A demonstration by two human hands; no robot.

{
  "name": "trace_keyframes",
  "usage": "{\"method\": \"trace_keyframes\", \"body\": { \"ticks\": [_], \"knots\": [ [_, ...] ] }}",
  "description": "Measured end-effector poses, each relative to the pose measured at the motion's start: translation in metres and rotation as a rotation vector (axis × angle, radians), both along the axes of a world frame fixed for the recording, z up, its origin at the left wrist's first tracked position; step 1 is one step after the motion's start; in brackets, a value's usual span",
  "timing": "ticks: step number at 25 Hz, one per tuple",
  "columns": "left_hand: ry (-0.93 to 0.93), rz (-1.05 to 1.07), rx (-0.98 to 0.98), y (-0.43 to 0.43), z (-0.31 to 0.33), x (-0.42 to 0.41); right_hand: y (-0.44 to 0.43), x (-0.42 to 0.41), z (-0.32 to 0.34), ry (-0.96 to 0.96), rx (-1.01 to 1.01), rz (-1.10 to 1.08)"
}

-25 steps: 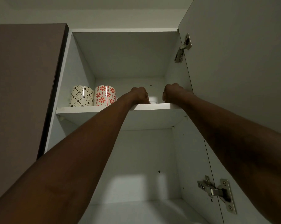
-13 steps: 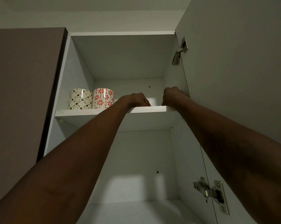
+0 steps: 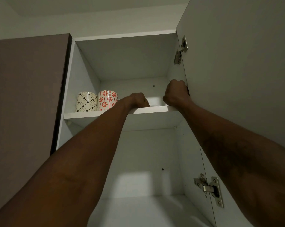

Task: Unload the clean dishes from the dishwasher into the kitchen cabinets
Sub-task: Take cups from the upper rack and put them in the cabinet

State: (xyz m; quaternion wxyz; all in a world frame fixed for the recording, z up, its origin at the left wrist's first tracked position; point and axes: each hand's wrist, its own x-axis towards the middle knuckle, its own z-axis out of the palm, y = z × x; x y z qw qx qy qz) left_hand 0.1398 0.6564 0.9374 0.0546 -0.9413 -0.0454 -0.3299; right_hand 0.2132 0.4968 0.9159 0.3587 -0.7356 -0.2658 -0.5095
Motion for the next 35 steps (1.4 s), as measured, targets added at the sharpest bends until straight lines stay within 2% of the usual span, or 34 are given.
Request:
{"method": "trace_keyframes", "body": {
  "ticks": [4,9,12,16,21,29,35],
  "knots": [
    [-0.178,0.011,0.001,-0.005,-0.016,-0.028,-0.004,-0.007,-0.014,-0.086,0.013,0.201],
    [-0.255,0.023,0.087,-0.02,-0.06,-0.064,-0.014,-0.046,-0.082,-0.155,-0.074,0.062],
    [-0.215,0.029,0.216,-0.027,-0.091,-0.09,-0.024,-0.072,-0.121,-0.169,-0.204,0.069],
    [-0.149,0.024,0.207,-0.043,-0.14,-0.132,-0.048,-0.104,-0.172,-0.05,-0.382,0.024],
    [-0.011,0.054,0.223,-0.06,-0.212,-0.188,-0.075,-0.156,-0.234,0.048,-0.396,0.022],
    [0.167,0.03,0.102,-0.106,-0.29,-0.245,-0.124,-0.232,-0.304,0.152,-0.495,0.023],
    [0.203,0.015,0.043,-0.162,-0.331,-0.276,-0.167,-0.256,-0.343,0.176,-0.555,0.048]
  ]
}}
